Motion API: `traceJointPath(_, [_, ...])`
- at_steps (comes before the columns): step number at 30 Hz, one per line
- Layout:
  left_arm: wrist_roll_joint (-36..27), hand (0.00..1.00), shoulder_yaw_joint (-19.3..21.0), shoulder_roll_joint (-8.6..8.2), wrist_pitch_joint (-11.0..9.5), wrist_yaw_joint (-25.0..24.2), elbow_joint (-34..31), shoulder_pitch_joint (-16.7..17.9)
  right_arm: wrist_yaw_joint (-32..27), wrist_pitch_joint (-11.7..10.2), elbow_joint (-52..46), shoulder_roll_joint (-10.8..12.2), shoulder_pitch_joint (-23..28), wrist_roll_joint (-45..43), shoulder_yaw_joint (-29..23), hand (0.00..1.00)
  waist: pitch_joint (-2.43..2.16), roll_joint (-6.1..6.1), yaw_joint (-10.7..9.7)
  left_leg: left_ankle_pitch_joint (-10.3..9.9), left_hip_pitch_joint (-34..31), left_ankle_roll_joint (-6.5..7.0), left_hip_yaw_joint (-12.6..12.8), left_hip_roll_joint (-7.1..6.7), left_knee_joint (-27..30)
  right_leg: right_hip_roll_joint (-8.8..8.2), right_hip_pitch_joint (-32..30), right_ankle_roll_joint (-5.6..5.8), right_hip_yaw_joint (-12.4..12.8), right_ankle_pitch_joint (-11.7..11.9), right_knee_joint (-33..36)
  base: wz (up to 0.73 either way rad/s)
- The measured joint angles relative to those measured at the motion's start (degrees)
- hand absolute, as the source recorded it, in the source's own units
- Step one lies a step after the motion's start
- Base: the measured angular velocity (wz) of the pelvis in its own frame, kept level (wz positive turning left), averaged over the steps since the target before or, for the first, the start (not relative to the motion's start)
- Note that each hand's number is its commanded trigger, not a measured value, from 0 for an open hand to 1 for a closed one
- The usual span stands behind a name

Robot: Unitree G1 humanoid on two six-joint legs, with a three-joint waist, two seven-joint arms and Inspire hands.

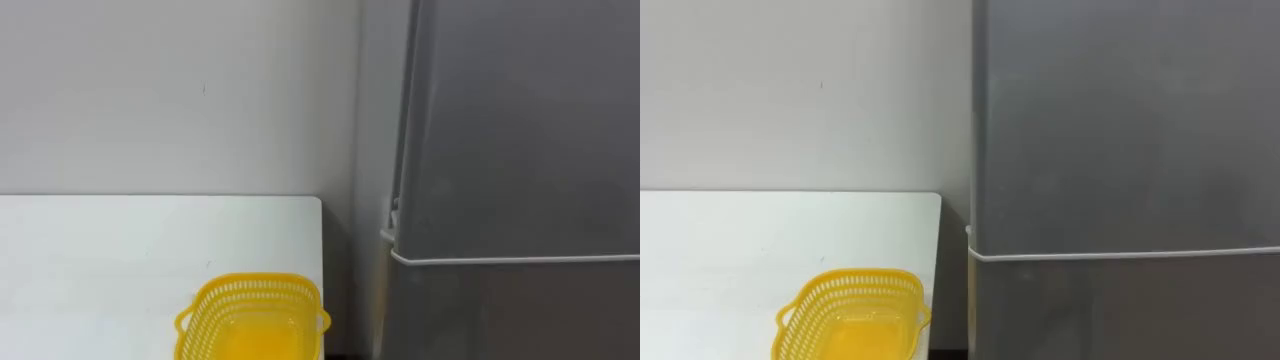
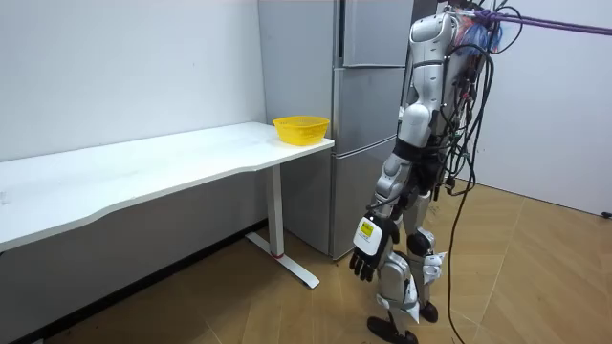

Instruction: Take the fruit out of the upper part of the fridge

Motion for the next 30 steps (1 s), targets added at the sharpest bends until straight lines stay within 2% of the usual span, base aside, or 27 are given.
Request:
traceJointPath(21, [-1.02,0.00,-0.05,-0.03,-0.27,0.18,0.19,-1.09,-1.98,0.08,0.18,0.14,0.16,-1.93,0.18,0.00,-0.05,-0.04,-0.12,-0.05,0.75,-0.07,-0.10,0.04,-0.17,0.08,0.30,-0.08,0.23,-0.24,0.12,-0.01])
traceJointPath(26, [-8.78,0.00,3.23,0.00,-0.30,1.70,0.07,-0.96,-2.19,0.67,0.70,0.16,0.16,-1.82,-0.34,0.00,-0.10,0.16,-0.10,-0.05,0.81,-0.08,-0.09,0.02,-0.55,0.07,0.36,-0.08,0.20,-0.24,0.10,0.00])
traceJointPath(29, [-16.92,0.00,5.12,-0.02,-0.43,3.63,0.11,-0.98,-2.30,1.21,0.82,0.20,0.12,-1.94,-0.44,0.00,-0.12,0.24,-0.14,-0.05,0.84,-0.08,-0.09,-0.01,-0.55,0.02,0.42,-0.08,0.04,-0.24,0.06,0.00])
traceJointPath(30, [-21.72,0.00,5.84,-0.02,-0.71,4.51,0.12,-0.96,-2.34,1.21,0.92,0.18,0.09,-1.93,-0.55,0.00,-0.13,0.36,-0.11,-0.05,0.85,-0.08,-0.09,-0.01,-0.63,0.02,0.42,-0.07,0.04,-0.24,0.10,0.00])
